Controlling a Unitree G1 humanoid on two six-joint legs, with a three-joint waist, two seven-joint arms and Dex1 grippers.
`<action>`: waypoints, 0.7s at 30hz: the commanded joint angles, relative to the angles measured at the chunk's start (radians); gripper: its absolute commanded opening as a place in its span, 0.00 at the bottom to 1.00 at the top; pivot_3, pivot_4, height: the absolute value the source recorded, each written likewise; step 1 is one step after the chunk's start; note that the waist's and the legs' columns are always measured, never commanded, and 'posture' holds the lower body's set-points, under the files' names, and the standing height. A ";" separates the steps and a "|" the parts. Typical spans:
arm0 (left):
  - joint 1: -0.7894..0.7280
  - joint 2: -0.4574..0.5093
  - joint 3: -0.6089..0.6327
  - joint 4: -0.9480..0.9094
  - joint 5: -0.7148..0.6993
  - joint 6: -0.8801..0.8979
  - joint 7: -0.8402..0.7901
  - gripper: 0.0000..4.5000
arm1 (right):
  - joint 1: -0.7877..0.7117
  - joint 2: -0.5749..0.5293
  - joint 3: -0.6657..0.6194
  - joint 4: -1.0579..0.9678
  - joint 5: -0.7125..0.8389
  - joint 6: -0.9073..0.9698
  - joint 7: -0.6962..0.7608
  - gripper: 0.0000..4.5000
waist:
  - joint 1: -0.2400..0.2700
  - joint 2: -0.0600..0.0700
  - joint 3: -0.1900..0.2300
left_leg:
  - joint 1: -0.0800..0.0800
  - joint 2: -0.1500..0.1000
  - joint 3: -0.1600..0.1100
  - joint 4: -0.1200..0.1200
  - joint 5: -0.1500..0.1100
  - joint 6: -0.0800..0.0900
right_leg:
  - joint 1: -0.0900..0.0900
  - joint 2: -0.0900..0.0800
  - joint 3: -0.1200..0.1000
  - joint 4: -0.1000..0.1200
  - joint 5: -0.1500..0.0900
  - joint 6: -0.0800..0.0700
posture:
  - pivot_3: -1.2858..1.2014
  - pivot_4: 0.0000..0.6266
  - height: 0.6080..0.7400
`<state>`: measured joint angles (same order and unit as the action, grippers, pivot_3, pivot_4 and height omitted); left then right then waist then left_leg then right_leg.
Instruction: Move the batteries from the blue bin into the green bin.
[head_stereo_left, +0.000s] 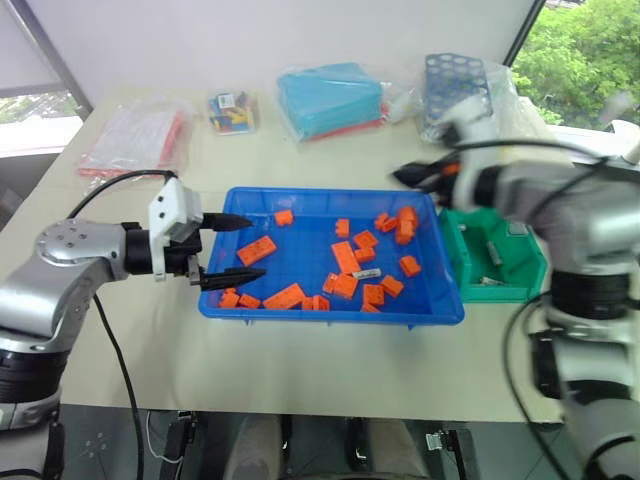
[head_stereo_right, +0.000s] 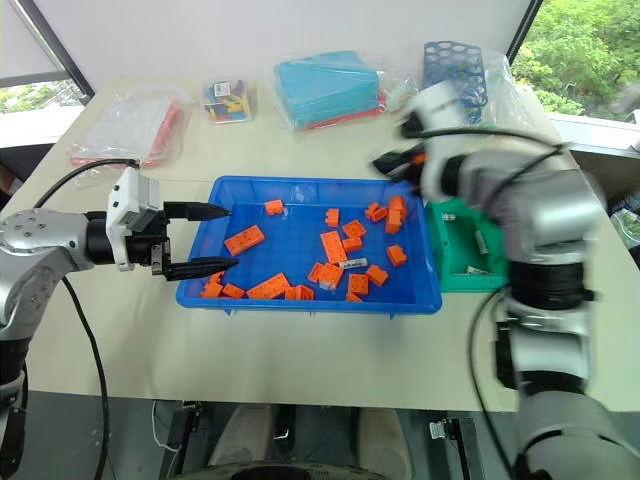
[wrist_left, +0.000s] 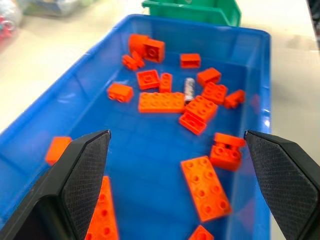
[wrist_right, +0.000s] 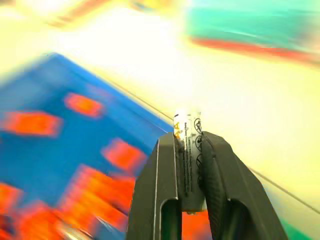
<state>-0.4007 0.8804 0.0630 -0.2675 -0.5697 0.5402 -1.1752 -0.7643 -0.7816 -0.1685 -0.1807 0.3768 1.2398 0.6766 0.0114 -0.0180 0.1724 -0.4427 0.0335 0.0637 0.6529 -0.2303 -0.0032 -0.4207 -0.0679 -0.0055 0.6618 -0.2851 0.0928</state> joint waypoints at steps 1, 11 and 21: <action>-0.066 -0.023 -0.022 0.015 -0.005 -0.025 -0.028 1.00 | 0.100 -0.073 -0.076 -0.045 0.024 0.034 0.007 0.02 | -0.006 0.000 0.000 | 0.000 0.000 0.000 0.000 0.000 0.000 | 0.000 0.000 0.001 0.001 0.000 0.000 | 0.52 0.24 0.98; -0.147 -0.066 -0.084 0.084 0.033 -0.075 -0.077 1.00 | 0.192 -0.077 -0.062 -0.074 0.014 -0.040 -0.053 0.91 | -0.026 0.002 0.000 | 0.001 0.001 -0.002 0.000 0.000 0.000 | -0.002 0.003 0.004 0.003 0.000 0.000 | 0.52 0.24 0.98; -0.161 -0.087 -0.105 0.094 0.053 -0.093 -0.095 1.00 | 0.026 -0.049 0.252 -0.063 0.042 -0.262 0.194 0.99 | -0.025 0.002 0.000 | 0.001 0.001 -0.002 0.001 0.000 0.000 | -0.002 0.003 0.003 0.003 0.000 0.000 | 0.52 0.24 0.98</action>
<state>-0.5492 0.7947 -0.0425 -0.1591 -0.5216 0.4649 -1.2654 -0.7167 -0.8369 0.0324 -0.2401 0.4364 1.0314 0.8353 -0.0136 -0.0158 0.1725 -0.4420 0.0348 0.0617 0.6538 -0.2303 -0.0031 -0.4228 -0.0644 -0.0020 0.6645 -0.2849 0.0928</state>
